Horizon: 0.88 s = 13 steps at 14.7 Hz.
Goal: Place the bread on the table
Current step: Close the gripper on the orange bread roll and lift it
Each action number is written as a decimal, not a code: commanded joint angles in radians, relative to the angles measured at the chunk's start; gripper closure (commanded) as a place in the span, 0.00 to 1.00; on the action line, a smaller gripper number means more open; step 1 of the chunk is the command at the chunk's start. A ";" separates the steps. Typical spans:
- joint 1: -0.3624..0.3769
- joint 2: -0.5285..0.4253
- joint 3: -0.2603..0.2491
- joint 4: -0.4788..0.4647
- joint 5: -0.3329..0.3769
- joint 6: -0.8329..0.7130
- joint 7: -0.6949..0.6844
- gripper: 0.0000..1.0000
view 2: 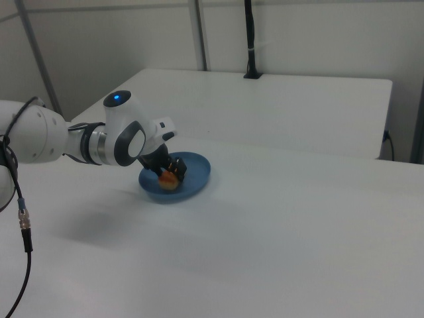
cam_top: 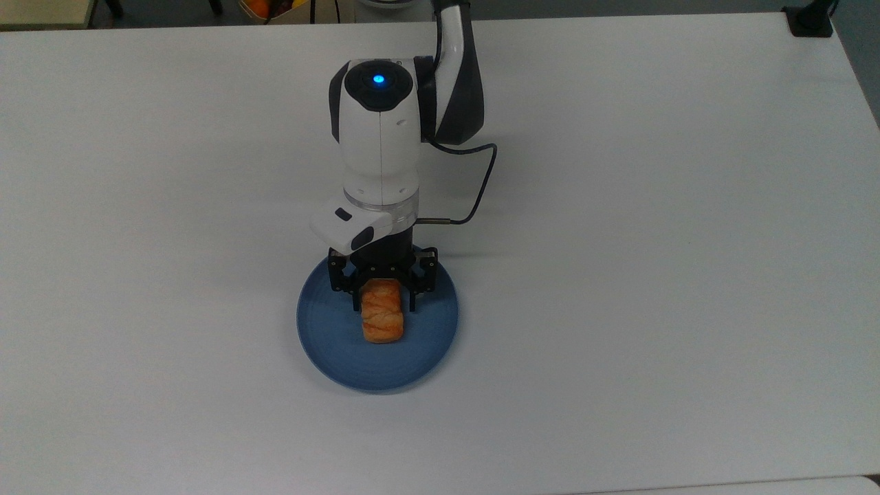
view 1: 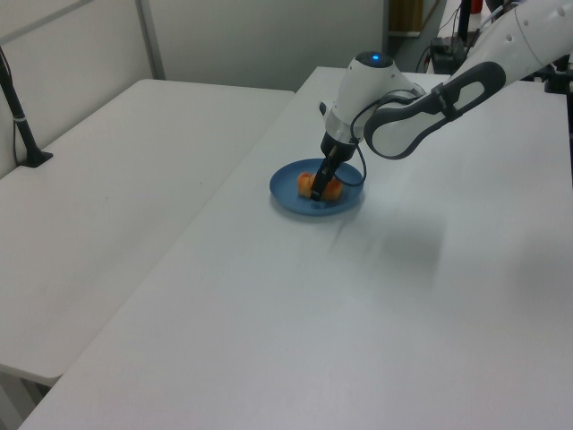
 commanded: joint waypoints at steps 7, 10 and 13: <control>0.008 -0.049 -0.007 -0.005 -0.003 0.008 -0.014 0.66; -0.001 -0.130 -0.009 -0.071 -0.003 -0.011 -0.013 0.66; -0.028 -0.273 -0.009 -0.216 -0.019 -0.069 -0.019 0.66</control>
